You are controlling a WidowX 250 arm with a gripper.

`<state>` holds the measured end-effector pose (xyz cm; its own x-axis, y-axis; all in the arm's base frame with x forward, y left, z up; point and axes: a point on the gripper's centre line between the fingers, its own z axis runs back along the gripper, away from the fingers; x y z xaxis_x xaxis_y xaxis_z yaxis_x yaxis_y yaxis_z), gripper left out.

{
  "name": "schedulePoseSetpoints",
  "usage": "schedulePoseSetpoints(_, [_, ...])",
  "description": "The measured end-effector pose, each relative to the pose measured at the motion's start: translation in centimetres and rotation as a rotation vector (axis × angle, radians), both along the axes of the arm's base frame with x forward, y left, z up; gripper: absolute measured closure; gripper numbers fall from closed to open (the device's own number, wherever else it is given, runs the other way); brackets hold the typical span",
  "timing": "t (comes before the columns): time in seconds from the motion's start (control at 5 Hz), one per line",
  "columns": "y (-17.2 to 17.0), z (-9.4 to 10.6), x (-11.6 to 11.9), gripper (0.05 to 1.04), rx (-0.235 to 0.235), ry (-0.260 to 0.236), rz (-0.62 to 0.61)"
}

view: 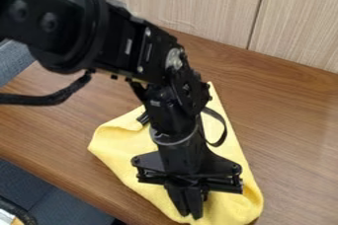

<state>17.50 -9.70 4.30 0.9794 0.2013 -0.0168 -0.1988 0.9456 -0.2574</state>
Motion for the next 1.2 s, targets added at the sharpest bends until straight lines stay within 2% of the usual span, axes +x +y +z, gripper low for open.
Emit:
schedulePoseSetpoints(0.2, [0.3, 0.0, -0.1, 0.86, 0.011, 0.013, 0.017])
schedulePoseSetpoints(0.4, [1.0, 0.6, 0.3, 0.603, 0.016, 0.003, 0.058])
schedulePoseSetpoints(0.6, [1.2, 1.2, 0.7, 0.292, 0.033, -0.016, 0.065])
schedulePoseSetpoints(0.8, [1.2, 3.0, 1.7, 0.079, 0.031, -0.07, 0.076])
schedulePoseSetpoints(1.2, [1.9, 7.1, 4.0, 0.083, 0.007, -0.18, 0.134])
